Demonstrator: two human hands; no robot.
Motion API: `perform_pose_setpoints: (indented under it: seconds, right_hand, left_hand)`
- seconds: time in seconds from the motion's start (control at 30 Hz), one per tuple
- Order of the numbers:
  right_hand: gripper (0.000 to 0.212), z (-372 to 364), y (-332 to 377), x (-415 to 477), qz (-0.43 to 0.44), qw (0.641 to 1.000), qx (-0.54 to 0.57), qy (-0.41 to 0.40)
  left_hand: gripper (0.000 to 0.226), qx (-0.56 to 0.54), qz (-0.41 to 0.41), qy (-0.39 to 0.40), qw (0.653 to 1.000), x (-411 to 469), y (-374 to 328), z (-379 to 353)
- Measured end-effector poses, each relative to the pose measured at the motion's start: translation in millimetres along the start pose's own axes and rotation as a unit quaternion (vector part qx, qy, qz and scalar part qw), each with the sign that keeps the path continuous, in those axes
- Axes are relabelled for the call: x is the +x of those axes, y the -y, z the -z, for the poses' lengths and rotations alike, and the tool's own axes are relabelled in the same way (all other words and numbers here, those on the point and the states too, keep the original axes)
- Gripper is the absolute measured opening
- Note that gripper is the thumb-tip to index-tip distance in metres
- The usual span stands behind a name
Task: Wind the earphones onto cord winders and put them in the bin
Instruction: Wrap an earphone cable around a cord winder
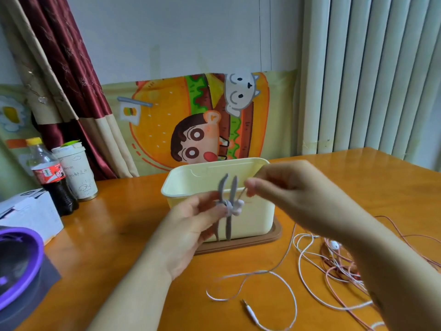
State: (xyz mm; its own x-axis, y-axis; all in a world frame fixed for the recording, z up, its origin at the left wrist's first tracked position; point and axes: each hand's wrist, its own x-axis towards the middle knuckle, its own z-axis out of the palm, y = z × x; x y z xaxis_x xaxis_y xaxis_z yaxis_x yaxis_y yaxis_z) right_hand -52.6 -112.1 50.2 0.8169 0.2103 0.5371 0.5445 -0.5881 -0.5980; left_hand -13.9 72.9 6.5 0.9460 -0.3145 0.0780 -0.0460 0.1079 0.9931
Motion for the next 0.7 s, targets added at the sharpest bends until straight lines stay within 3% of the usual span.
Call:
perform_pose_setpoints:
  seconds: [0.13,0.3,0.5,0.57,0.7]
  right_hand:
    - [0.039,14,-11,1,-0.026,0.995,0.037,-0.086]
    - [0.044,-1,-32,5,-0.088,0.983,0.143,-0.073]
    - [0.037,-43,-36,3,-0.121,0.978,0.169,0.005]
    - [0.040,-50,-32,3,-0.101,0.985,0.141,0.028]
    - [0.025,-55,-24,0,-0.059,0.993,0.034,0.100]
  left_hand:
    - [0.039,0.056,0.007,0.103,0.993,-5,1,-4]
    - [0.026,0.007,-0.019,0.188,0.982,-13,-9,-11]
    - [0.036,-0.180,-0.058,0.106,0.976,-5,-14,-6]
    - [0.024,-0.210,-0.053,0.039,0.975,0,-12,-3]
    - [0.034,-0.235,-0.039,-0.038,0.971,4,-9,2]
